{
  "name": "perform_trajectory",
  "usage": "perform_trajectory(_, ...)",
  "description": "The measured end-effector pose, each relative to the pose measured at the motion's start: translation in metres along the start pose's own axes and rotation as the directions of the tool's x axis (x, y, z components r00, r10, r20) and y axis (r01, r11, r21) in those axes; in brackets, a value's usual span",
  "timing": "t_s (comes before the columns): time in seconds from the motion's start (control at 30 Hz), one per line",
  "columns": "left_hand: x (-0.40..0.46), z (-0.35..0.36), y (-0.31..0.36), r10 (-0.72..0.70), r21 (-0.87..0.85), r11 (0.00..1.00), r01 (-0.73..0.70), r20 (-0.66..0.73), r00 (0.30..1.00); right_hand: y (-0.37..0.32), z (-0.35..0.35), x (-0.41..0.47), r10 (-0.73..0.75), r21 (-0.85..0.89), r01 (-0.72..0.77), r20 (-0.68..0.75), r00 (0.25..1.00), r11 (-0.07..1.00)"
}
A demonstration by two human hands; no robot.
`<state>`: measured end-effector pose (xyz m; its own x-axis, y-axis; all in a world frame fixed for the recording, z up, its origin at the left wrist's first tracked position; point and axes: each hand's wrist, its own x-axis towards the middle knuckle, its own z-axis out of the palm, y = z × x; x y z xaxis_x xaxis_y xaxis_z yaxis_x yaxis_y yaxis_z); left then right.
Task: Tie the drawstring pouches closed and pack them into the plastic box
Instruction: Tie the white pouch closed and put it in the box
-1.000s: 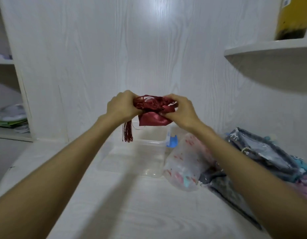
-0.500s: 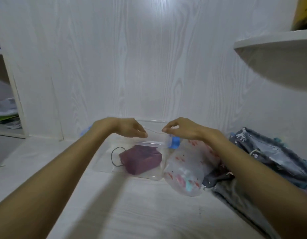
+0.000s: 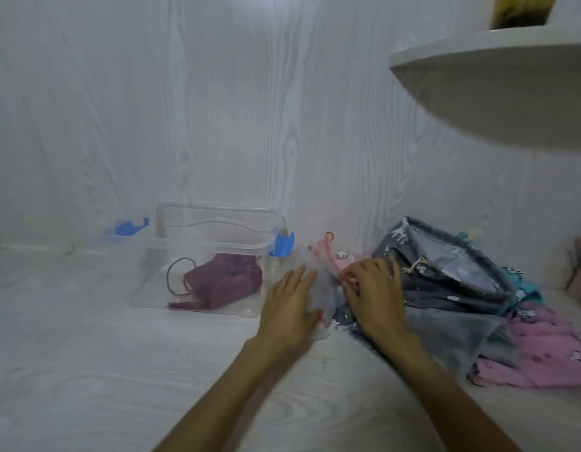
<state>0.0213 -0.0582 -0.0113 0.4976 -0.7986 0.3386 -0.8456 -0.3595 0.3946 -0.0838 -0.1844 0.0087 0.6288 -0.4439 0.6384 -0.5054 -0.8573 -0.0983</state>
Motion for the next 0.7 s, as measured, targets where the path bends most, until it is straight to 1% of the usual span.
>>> perform_trajectory(0.07,-0.002,0.015,-0.007,0.077,-0.041,0.995,-0.088,-0.222,0.972,0.003,0.0,-0.013,-0.024,0.072,0.034,-0.138,0.99,0.997)
perform_trajectory(0.13,-0.004,0.02,-0.016,0.137,-0.062,0.984,-0.169,-0.354,0.925,0.006,-0.005,-0.023,-0.112,0.117,0.137,-0.197,0.974,0.984)
perform_trajectory(0.2,-0.007,0.02,-0.017,0.183,-0.043,0.975,-0.218,-0.403,0.897,0.009,-0.008,-0.032,-0.226,0.193,0.258,-0.17,0.959,0.947)
perform_trajectory(0.27,-0.015,0.015,-0.005,0.165,-0.058,0.975,-0.212,-0.442,0.882,0.011,-0.01,-0.039,-0.298,0.252,0.32,-0.122,0.947,0.914)
perform_trajectory(0.3,-0.019,0.012,0.003,0.127,-0.106,0.974,-0.199,-0.468,0.874,0.011,-0.011,-0.043,-0.306,0.258,0.322,-0.104,0.947,0.911)
perform_trajectory(0.33,-0.025,0.008,0.01,0.045,-0.215,0.961,-0.174,-0.497,0.867,0.012,-0.014,-0.045,-0.302,0.261,0.318,-0.099,0.948,0.912)
perform_trajectory(0.37,-0.03,0.002,0.018,-0.077,-0.378,0.915,-0.14,-0.506,0.859,0.012,-0.017,-0.047,-0.295,0.255,0.313,-0.106,0.95,0.915)
perform_trajectory(0.4,-0.035,-0.004,0.022,-0.193,-0.531,0.841,-0.104,-0.474,0.859,0.01,-0.02,-0.049,-0.292,0.241,0.312,-0.117,0.949,0.919)
perform_trajectory(0.43,-0.039,-0.009,0.026,-0.264,-0.617,0.782,-0.084,-0.451,0.853,0.007,-0.024,-0.049,-0.297,0.224,0.318,-0.125,0.947,0.921)
perform_trajectory(0.47,-0.043,-0.015,0.028,-0.282,-0.629,0.774,-0.069,-0.439,0.853,0.003,-0.026,-0.052,-0.314,0.209,0.333,-0.121,0.942,0.919)
perform_trajectory(0.5,-0.045,-0.02,0.027,-0.263,-0.596,0.802,-0.047,-0.422,0.867,-0.002,-0.026,-0.054,-0.349,0.196,0.363,-0.103,0.932,0.911)
perform_trajectory(0.6,-0.047,-0.024,0.016,-0.201,-0.384,0.92,0.073,-0.306,0.931,-0.011,-0.015,-0.061,-0.495,0.225,0.482,-0.002,0.869,0.847)
perform_trajectory(0.63,-0.046,-0.022,0.011,-0.18,-0.299,0.95,0.088,-0.299,0.937,-0.011,-0.012,-0.062,-0.512,0.256,0.492,0.018,0.859,0.832)
perform_trajectory(0.67,-0.044,-0.019,0.004,-0.183,-0.249,0.962,0.11,-0.295,0.938,-0.01,-0.013,-0.062,-0.491,0.285,0.468,0.01,0.871,0.836)
perform_trajectory(0.7,-0.043,-0.017,-0.003,-0.211,-0.264,0.955,0.134,-0.287,0.934,-0.009,-0.014,-0.062,-0.421,0.323,0.401,-0.011,0.907,0.857)
